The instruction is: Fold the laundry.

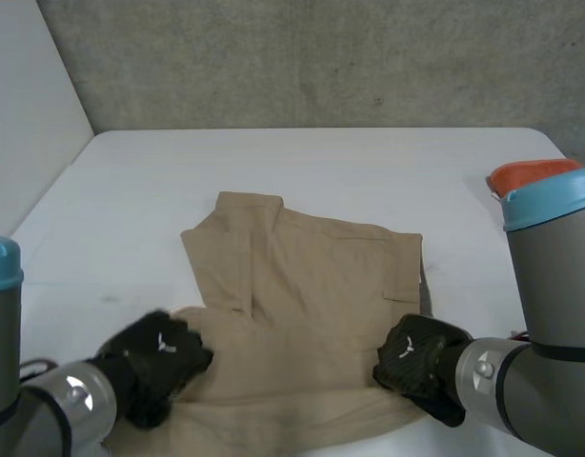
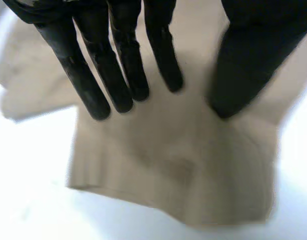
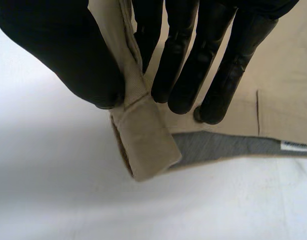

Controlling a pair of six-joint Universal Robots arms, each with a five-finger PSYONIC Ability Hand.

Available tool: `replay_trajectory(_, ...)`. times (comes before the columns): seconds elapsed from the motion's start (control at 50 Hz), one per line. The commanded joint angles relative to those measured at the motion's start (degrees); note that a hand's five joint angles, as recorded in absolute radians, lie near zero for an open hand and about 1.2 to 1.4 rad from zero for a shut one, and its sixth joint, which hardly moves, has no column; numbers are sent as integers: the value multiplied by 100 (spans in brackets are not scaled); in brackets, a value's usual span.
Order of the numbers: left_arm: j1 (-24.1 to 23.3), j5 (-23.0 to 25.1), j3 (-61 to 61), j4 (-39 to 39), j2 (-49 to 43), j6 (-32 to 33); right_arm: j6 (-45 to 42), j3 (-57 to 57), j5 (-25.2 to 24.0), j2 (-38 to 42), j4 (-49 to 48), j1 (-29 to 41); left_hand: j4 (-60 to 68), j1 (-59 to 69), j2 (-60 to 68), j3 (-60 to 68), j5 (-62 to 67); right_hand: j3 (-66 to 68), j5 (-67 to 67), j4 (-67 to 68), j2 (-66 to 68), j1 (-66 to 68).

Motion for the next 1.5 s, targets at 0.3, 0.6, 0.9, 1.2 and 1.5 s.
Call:
replay_trajectory(0.3,84,299,2498,2059,-2136,-495,681,328,59,487,-1225,68,-3434,-3252,-3434,-3440,-3384,1225,1310,1193,1307,2346)
replay_trajectory(0.6,295,933,4839,1206,-4213,-530,821,521,59,487,-1471,51,-2676,-2495,-2676,-2683,-2626,1225,1310,1193,1307,2346)
replay_trajectory(0.9,304,995,5165,1048,-4609,-530,821,600,59,487,-1524,-29,670,852,670,663,720,1225,1310,1193,1307,2346)
replay_trajectory(1.2,524,749,5059,846,-4477,-495,822,592,50,487,-1524,-29,2789,2970,2789,2782,2839,1225,1310,1193,1307,2346)
replay_trajectory(1.5,506,1372,4857,1118,-4213,-873,830,600,59,487,-1594,-11,-2710,-2528,-2710,-2716,-2659,1225,1310,1193,1307,2346)
